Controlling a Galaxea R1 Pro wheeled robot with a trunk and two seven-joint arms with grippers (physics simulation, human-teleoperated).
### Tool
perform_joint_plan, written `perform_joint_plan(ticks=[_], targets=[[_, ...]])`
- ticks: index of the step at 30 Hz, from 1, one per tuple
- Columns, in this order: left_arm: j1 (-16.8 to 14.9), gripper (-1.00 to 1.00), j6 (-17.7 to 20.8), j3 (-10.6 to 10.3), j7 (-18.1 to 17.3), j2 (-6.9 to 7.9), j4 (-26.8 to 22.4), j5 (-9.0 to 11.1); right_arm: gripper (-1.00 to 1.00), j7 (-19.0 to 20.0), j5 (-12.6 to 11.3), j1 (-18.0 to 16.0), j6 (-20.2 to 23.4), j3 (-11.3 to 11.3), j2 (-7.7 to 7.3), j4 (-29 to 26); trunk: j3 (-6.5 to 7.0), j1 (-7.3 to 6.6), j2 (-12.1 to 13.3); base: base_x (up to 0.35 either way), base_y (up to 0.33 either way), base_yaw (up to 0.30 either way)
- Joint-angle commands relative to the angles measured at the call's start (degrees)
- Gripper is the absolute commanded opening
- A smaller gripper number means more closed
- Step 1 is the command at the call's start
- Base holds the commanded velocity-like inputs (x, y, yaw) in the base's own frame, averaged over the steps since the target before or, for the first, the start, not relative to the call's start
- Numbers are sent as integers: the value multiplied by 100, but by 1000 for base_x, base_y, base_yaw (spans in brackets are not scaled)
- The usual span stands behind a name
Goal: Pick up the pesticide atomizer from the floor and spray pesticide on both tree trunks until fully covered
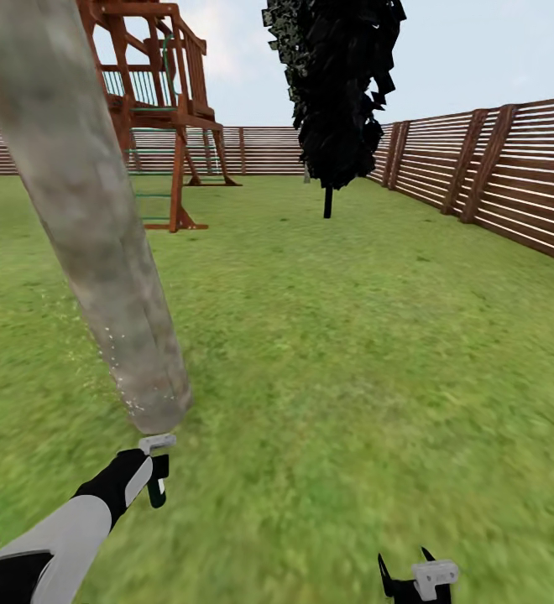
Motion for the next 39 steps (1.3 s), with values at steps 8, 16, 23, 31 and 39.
perform_joint_plan(ticks=[8,16,23,31,39], targets=[[0,-100,0,0,-4,-2,-1,-1,100,0,0,2,0,0,0,0,0,0,0,150,-261,274],[0,-100,0,9,4,-88,-9,-2,100,0,0,-1,-1,0,0,0,0,0,0,24,-271,59],[0,-100,0,9,5,-88,-9,-2,100,0,0,1,-1,0,0,0,0,0,0,10,-274,253],[0,-100,-6,1,5,-81,-9,-2,100,0,0,1,0,0,0,0,0,0,0,151,-255,275],[0,-100,-17,5,13,-88,-17,-2,100,0,0,0,-1,0,0,0,0,0,0,147,-229,275]])
